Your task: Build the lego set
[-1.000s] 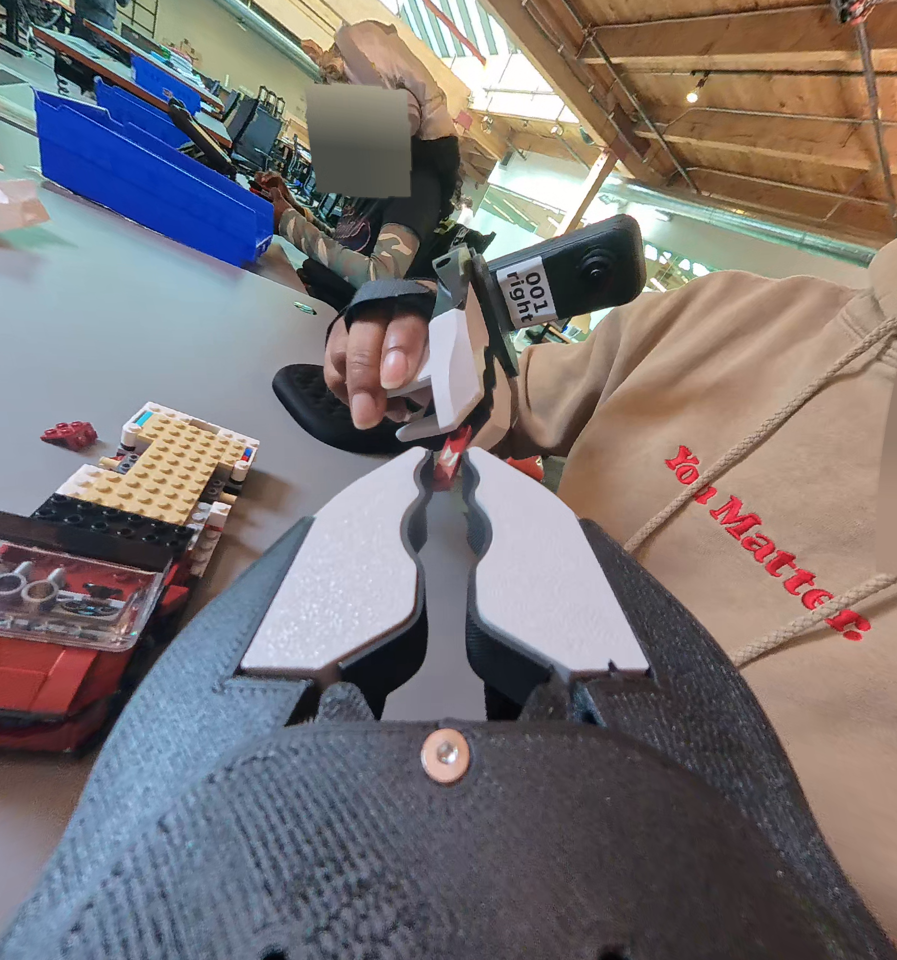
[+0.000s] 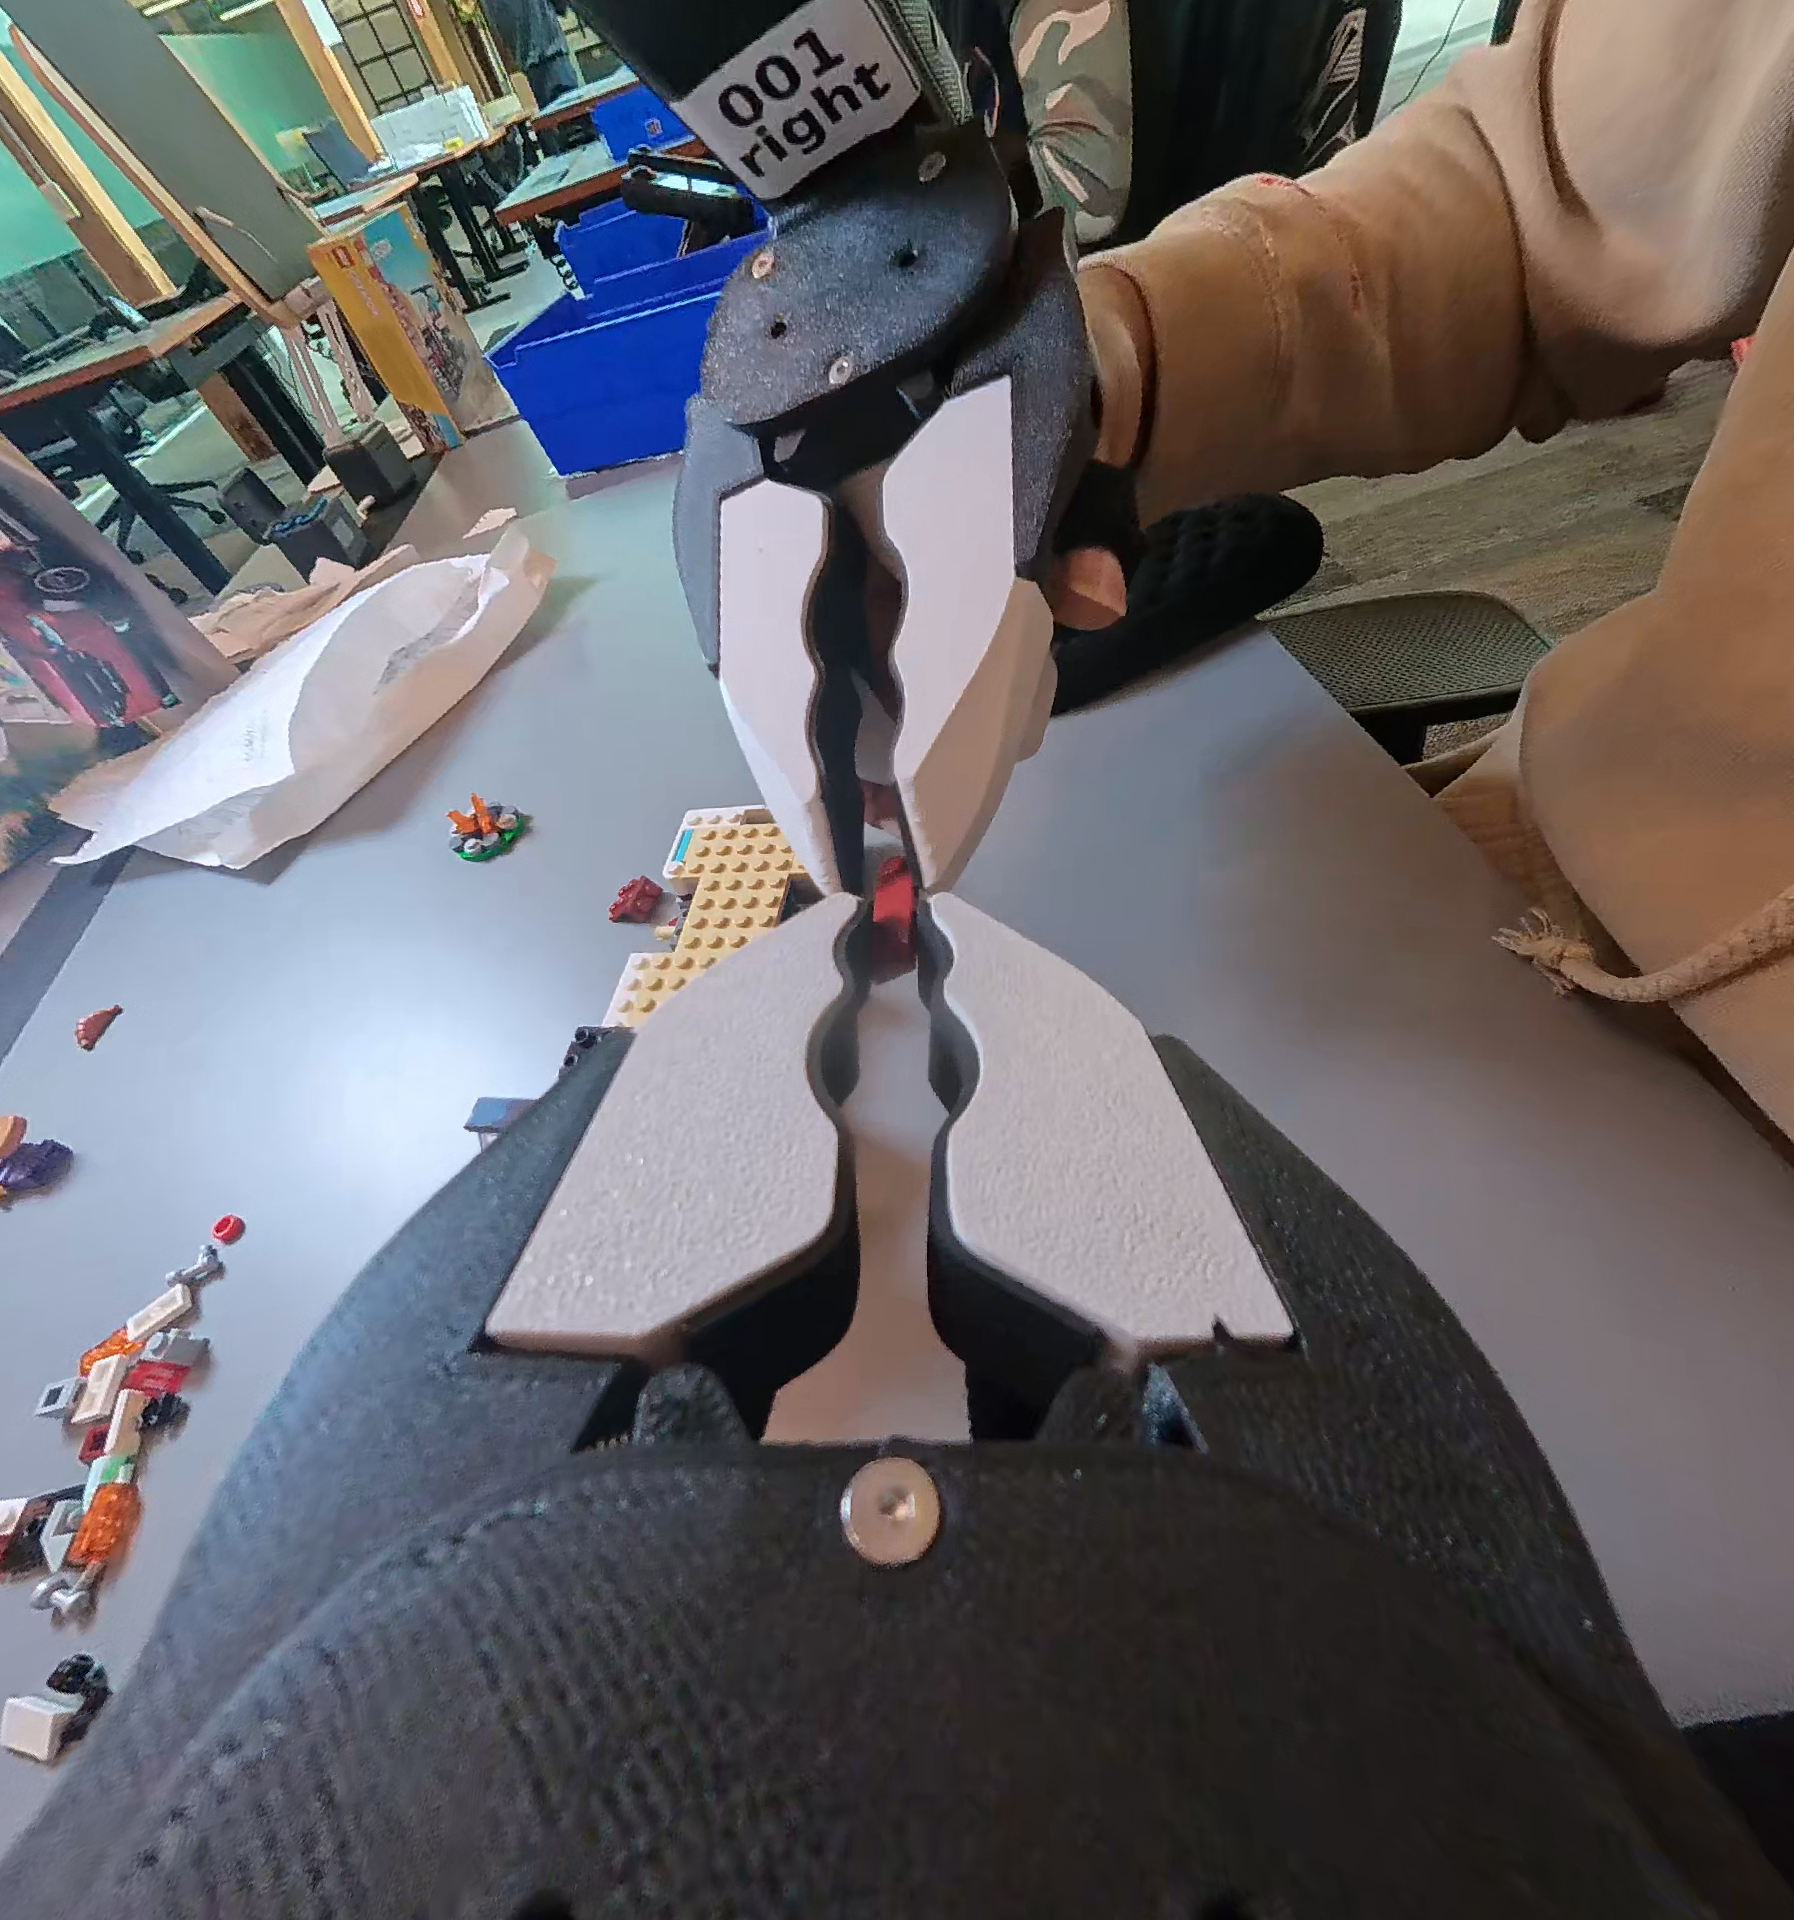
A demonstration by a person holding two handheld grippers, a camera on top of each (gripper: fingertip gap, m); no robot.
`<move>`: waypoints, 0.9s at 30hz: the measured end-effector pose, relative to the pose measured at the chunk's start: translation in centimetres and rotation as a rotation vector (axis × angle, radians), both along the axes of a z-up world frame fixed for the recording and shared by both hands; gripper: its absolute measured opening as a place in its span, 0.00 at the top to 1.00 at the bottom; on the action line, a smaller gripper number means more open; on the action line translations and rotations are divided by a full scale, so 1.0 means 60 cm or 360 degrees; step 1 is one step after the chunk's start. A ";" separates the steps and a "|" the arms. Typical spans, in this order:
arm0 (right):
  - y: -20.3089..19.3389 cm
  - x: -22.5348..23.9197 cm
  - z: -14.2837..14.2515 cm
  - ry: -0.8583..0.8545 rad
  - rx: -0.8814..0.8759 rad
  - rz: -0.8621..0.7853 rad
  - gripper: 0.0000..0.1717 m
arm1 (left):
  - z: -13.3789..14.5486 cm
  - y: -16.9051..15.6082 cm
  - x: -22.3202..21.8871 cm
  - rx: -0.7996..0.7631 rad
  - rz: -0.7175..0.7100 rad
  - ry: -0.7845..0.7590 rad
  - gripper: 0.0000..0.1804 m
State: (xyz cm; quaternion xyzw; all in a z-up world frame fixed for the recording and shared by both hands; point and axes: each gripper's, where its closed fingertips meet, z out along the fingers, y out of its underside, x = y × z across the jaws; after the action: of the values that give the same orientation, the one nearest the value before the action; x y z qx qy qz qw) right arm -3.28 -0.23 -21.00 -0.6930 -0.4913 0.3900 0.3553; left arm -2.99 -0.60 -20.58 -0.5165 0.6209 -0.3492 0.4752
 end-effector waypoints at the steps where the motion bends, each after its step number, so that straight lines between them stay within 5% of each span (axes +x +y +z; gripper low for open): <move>1: -0.001 -0.002 -0.002 -0.0009 0.0010 0.0010 0.93 | -0.002 0.002 0.000 0.0013 0.0007 0.0013 0.96; 15: 0.073 0.041 -0.037 -0.0234 0.0116 -0.0299 0.95 | -0.020 0.074 -0.024 -0.0088 0.0297 0.0042 0.90; 27: 0.072 0.012 -0.018 -0.0281 0.0635 0.0398 0.95 | -0.029 0.073 0.005 -0.0189 0.0346 0.0126 0.96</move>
State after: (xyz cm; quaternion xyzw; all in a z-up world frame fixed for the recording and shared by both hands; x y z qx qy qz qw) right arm -2.57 4.11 -22.07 -0.5744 -0.6695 0.2641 0.3899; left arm -2.67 3.77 -22.34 -0.6214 0.5578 -0.3109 0.4539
